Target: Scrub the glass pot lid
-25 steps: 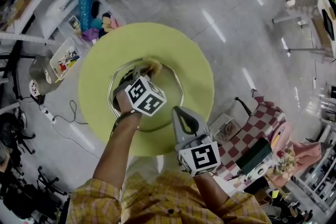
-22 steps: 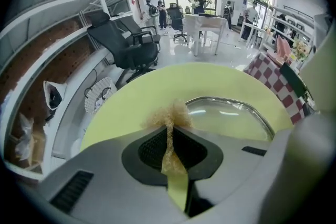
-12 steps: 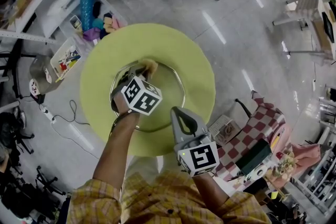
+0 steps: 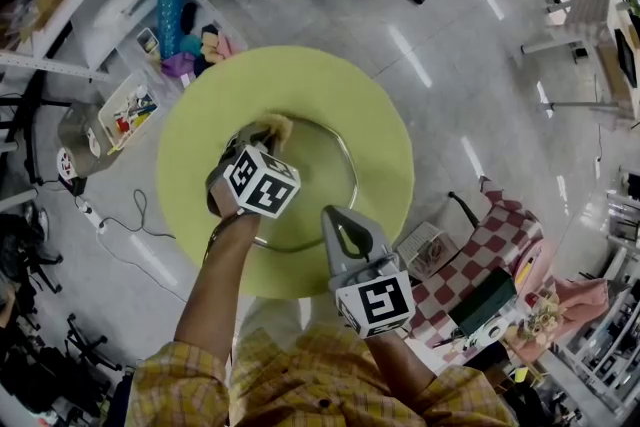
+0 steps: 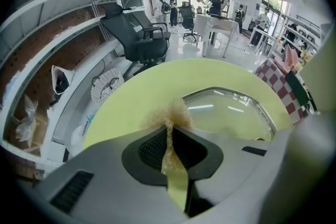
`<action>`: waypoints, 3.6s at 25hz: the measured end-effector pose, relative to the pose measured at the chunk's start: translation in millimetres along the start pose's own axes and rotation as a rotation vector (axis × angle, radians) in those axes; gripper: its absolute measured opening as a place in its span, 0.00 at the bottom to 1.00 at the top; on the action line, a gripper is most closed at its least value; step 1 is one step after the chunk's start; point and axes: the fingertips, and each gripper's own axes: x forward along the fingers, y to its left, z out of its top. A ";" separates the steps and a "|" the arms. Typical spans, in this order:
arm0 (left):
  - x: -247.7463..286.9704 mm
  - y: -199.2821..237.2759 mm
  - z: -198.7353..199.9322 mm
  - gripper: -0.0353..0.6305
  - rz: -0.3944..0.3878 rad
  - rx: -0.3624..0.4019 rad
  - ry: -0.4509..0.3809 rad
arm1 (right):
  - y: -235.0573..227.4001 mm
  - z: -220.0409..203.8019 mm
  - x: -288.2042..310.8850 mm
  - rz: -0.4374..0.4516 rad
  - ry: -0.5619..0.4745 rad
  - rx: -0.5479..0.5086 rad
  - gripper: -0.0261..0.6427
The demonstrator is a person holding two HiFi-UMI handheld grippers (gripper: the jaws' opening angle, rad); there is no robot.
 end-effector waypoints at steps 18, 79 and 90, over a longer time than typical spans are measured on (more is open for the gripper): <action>-12.5 28.3 -34.2 0.11 0.026 -0.074 0.005 | 22.3 10.1 10.2 0.023 -0.006 -0.024 0.04; -47.1 -0.6 -88.6 0.11 0.014 -0.139 -0.004 | 63.5 14.0 -18.6 0.047 -0.041 -0.026 0.03; -47.8 -33.3 -72.4 0.11 -0.081 -0.050 -0.019 | 60.4 16.2 -27.5 0.052 -0.058 -0.009 0.03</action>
